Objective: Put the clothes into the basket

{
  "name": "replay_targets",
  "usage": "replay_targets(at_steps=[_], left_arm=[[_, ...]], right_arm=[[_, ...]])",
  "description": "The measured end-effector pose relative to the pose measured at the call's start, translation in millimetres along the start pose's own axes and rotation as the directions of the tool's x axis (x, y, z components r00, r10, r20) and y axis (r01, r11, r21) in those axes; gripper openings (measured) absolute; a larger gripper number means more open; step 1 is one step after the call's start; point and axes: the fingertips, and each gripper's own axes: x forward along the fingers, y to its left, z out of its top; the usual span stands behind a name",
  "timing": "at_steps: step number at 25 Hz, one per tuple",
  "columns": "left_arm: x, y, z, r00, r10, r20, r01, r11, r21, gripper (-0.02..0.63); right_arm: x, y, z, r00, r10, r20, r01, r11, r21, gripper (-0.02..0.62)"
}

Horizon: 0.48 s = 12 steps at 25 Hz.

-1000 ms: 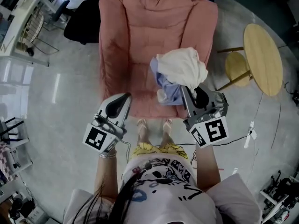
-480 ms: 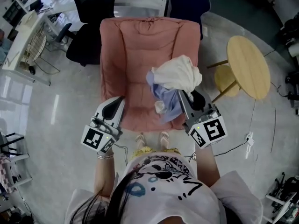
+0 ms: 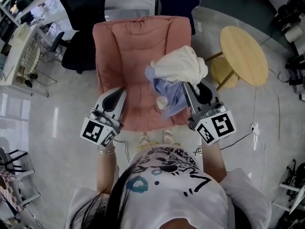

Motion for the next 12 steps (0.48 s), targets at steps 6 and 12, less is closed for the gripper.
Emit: replay_targets(at_steps=[6, 12], left_arm=[[27.6, -22.6, 2.6, 0.992, -0.126, -0.006, 0.126, 0.992, 0.005, 0.012], [71.8, -73.6, -17.1, 0.949, -0.314, -0.037, 0.314, 0.949, 0.005, 0.012]], right_arm=[[-47.4, -22.4, 6.9, 0.988, -0.152, 0.014, 0.152, 0.988, -0.004, 0.086], [-127.6, -51.7, -2.8, 0.931, -0.366, 0.009, 0.366, 0.931, -0.015, 0.086]])
